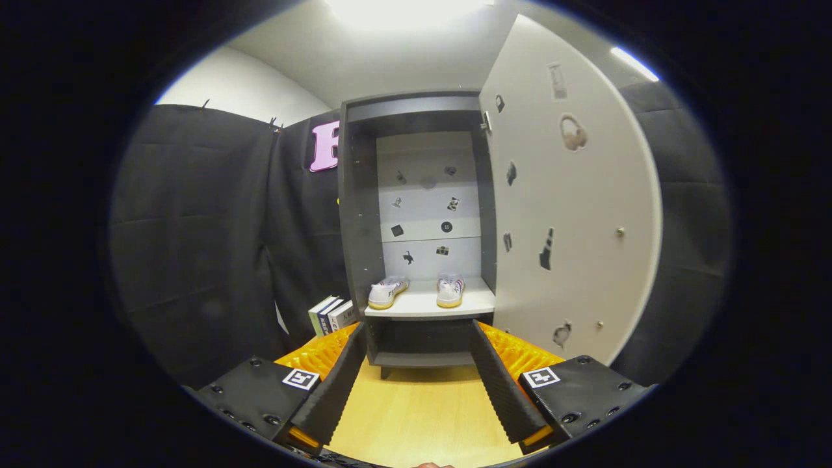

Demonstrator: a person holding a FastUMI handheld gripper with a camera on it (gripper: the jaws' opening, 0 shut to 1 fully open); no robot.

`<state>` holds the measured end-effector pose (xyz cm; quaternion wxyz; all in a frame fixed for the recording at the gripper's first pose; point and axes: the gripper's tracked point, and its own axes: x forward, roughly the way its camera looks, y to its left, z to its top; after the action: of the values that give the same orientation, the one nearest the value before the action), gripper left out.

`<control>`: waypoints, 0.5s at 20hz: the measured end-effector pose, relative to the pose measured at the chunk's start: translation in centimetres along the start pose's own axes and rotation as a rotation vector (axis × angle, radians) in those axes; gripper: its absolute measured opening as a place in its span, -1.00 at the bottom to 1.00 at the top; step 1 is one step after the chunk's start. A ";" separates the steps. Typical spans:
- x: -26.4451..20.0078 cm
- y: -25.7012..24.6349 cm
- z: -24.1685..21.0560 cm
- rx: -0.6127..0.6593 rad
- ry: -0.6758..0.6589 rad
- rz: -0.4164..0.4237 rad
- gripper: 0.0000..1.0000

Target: Open the shoe cabinet door, grab the shoes and put them into the shoe cabinet, then close the shoe cabinet door.

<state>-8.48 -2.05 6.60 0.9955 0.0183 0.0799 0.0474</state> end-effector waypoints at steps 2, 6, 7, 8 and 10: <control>-3.1 -2.5 0.2 -0.006 -0.010 -0.057 0.95; -7.4 -9.6 1.6 -0.017 -0.059 -0.221 0.95; -8.0 -11.4 1.9 -0.005 -0.065 -0.257 0.95; -8.7 -13.0 2.0 0.013 -0.069 -0.285 0.95; -9.1 -16.7 2.4 0.030 -0.079 -0.348 0.95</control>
<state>-15.49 -19.57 9.70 0.9906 0.0206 0.0434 -0.1277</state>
